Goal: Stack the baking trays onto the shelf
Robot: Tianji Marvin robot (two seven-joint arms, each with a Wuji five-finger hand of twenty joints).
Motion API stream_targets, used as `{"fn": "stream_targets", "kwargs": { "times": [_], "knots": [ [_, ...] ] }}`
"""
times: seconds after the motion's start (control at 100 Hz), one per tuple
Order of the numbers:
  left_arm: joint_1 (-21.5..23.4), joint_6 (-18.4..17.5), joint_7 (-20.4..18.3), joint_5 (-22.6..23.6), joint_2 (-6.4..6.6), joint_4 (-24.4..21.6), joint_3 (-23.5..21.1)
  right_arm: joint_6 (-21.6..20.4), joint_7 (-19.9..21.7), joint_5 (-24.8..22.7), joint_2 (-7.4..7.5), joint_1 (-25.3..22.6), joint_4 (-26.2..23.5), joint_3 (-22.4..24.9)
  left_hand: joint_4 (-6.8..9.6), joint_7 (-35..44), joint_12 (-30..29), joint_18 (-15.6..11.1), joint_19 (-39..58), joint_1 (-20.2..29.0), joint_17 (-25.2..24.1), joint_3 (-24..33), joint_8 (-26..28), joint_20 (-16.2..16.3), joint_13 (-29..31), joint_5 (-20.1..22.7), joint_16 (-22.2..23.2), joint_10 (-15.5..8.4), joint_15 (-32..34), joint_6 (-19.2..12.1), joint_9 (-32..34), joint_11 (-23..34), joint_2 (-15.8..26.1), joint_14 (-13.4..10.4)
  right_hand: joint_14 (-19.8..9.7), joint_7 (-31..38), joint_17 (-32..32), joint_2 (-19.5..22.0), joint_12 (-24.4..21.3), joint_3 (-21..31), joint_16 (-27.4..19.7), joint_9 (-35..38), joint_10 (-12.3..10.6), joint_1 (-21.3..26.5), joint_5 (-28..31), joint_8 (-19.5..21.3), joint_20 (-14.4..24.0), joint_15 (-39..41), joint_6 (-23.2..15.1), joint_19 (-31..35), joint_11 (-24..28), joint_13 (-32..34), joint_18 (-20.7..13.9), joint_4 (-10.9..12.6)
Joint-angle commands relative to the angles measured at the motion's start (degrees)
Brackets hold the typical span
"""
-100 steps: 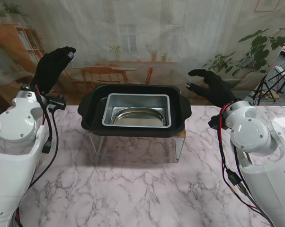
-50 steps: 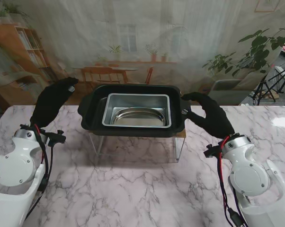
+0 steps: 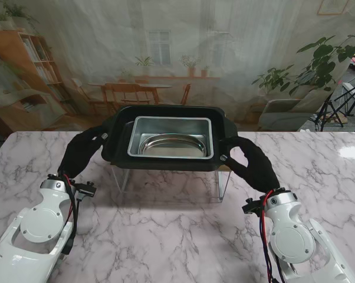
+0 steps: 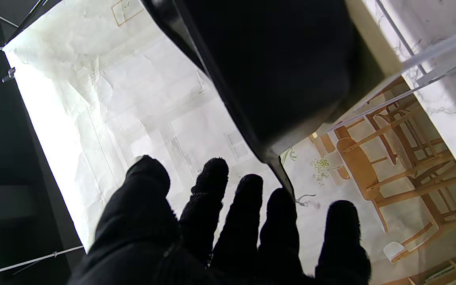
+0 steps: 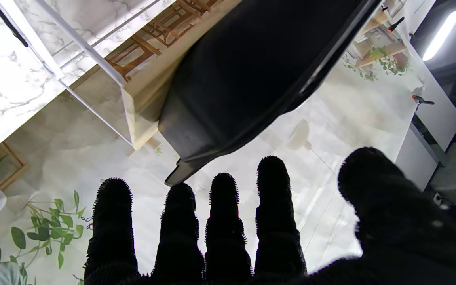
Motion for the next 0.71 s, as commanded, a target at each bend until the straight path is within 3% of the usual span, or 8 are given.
{"fn": "stream_targets", "kwargs": {
  "times": [0.0, 0.28, 0.7],
  "knots": [
    [0.02, 0.82, -1.11, 1.31, 0.11, 0.86, 0.81, -0.91, -0.53, 0.71, -0.43, -0.83, 1.66, -0.45, 0.15, -0.39, -0.54, -0.86, 1.91, 0.47, -1.09, -1.05, 0.18, -1.15, 1.89, 0.74, 0.37, -0.87, 2.35, -1.25, -0.47, -1.3, 1.77, 5.08, 2.91, 0.51, -0.06, -1.32, 0.41, 1.51, 1.15, 1.14, -2.0, -1.1, 0.55, 1.0, -0.11, 1.73, -1.79, 0.22, -0.63, 2.59, 0.15, 0.06],
    [0.01, 0.04, -0.47, 3.21, 0.17, 1.32, 0.57, -3.83, -0.88, 1.81, -0.53, -1.62, 2.34, 0.06, 0.15, -0.23, -0.18, -0.98, 3.81, 0.64, -1.88, -1.06, 0.09, -1.96, 1.86, 0.63, 0.67, -0.66, 2.87, -0.98, -0.51, -0.71, 2.14, 5.24, 2.59, 0.92, -0.15, -1.66, 0.52, 2.77, 1.02, 2.15, -2.29, -0.89, 1.9, 1.13, -0.87, 2.07, -2.0, 0.13, -0.72, 3.15, -0.03, -0.03],
    [0.46, 1.14, -0.94, 1.6, 0.09, 0.73, 0.38, -4.62, 0.03, 2.15, -0.32, -2.18, 1.6, -0.11, 0.17, -0.17, 0.22, -0.86, 5.25, 0.81, -2.54, -1.05, 0.01, -2.78, 1.61, 0.61, 1.02, -0.49, 3.12, -0.72, -0.54, -0.38, 2.32, 5.43, 2.64, 0.85, -0.17, -2.05, 0.58, 3.37, 0.94, 2.42, -2.13, -1.21, 2.58, 1.08, -1.45, 2.19, -1.96, 0.16, -0.9, 3.35, 0.14, -0.15]
  ]
}}
